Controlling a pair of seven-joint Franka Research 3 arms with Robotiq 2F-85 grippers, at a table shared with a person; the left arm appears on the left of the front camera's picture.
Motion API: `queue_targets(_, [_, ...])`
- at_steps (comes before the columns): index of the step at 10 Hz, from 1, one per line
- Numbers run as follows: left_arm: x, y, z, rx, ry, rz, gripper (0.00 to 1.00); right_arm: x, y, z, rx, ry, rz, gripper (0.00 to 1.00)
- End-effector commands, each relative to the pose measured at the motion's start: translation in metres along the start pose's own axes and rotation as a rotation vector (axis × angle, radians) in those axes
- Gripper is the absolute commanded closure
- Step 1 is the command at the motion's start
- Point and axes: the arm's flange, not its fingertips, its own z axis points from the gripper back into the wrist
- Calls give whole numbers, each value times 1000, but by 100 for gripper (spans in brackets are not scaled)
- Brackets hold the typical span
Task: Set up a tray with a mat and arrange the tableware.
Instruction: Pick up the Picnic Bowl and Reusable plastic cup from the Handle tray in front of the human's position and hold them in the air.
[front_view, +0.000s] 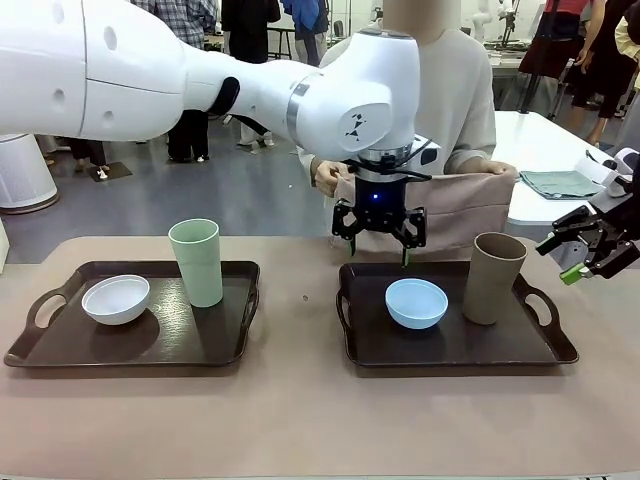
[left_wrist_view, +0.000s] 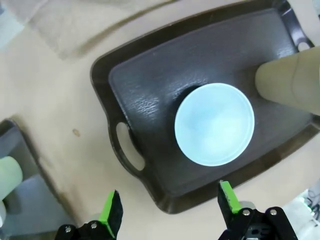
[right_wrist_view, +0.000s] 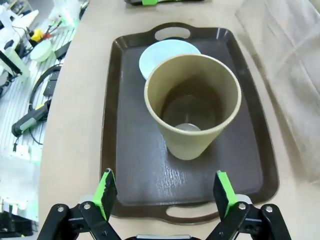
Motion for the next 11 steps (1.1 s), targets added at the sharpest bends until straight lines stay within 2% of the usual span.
queue_targets(1, [6,3,11,6,-15,-1,0,8,-7,10,-28,6,-135,0])
queue_targets(2, [0,0,0,0,0,0,0,0,0,0,0,0,0,0])
queue_targets(7, [0,0,0,0,0,0,0,3,-2,2,-3,4,-17,0])
queue_targets(8, [3,-2,0,-1,-3,0,0,-12,-23,0,67,-104,-38,0])
queue_targets(9, [2,4,-5,13,-31,-6,0,-25,-35,-3,66,-165,-92,0])
queue_targets(11, [0,8,-16,-18,-61,-11,0,-42,-44,-8,48,-194,-124,0])
